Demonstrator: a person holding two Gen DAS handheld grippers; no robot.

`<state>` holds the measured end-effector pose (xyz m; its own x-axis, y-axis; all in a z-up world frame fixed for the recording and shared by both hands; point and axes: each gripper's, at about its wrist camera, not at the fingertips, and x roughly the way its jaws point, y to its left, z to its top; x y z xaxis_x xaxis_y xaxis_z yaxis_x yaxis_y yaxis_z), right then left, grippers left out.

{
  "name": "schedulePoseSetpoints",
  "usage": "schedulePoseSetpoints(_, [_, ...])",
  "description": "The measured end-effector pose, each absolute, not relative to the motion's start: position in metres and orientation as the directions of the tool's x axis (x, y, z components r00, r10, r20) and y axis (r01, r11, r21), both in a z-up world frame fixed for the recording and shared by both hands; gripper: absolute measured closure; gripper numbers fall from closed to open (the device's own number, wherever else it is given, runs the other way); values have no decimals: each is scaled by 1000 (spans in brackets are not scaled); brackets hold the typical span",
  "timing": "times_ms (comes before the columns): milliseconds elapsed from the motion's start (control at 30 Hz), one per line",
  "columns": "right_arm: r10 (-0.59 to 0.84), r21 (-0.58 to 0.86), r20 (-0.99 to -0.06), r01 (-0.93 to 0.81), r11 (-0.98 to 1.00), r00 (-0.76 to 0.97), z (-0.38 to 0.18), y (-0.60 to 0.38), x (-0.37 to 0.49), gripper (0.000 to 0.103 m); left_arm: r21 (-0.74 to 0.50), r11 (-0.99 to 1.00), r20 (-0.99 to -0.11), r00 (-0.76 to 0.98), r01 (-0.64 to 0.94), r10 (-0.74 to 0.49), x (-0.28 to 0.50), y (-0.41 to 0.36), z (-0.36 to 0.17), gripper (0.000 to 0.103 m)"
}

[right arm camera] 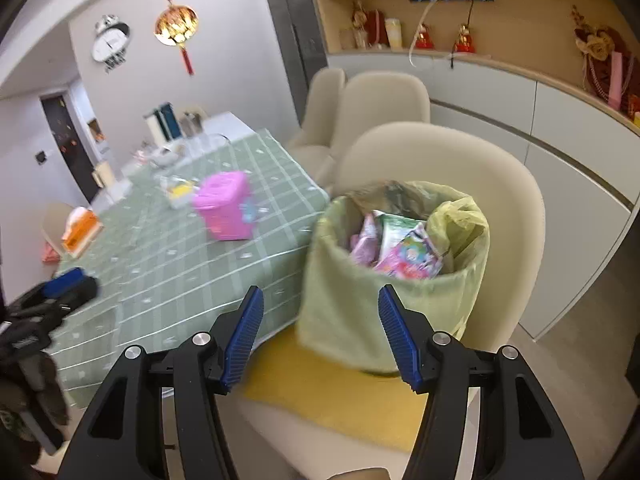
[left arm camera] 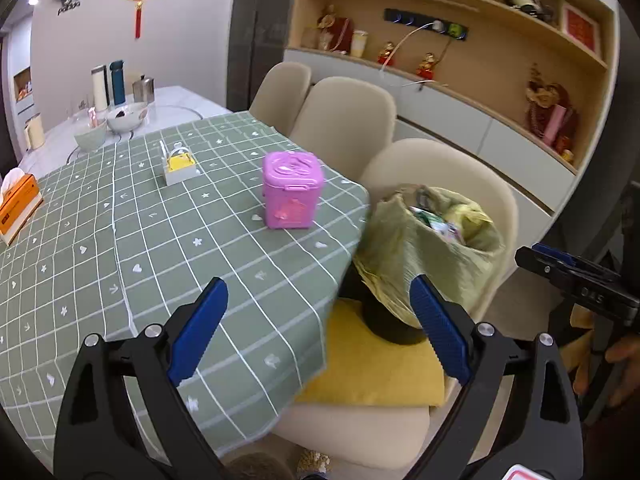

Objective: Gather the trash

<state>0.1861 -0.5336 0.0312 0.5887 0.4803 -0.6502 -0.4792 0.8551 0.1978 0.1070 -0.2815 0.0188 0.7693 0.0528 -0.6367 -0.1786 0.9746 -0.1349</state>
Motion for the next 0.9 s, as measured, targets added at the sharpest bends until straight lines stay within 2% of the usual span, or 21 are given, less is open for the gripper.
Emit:
schedulePoseSetpoints(167, [500,195,-603,-493,848,621,43,-535,111,46,-104,980,-613,787,-170,72,59,-304,24,15])
schedulePoseSetpoints(400, [474,155,-590,-484,861,654,41,-532,40,47,-27,969,-574,797,-246,186,-5,-319,35,15])
schedulePoseSetpoints(600, [482,152,-569,-491,858,666,38,-530,0,47,-14,965,-564,799,-263,210,-46,-328,34,15])
schedulePoseSetpoints(900, [474,111,-538,-499,860,697,47,-522,-25,47,-4,966,-551,807,-260,215,-70,-328,38,15])
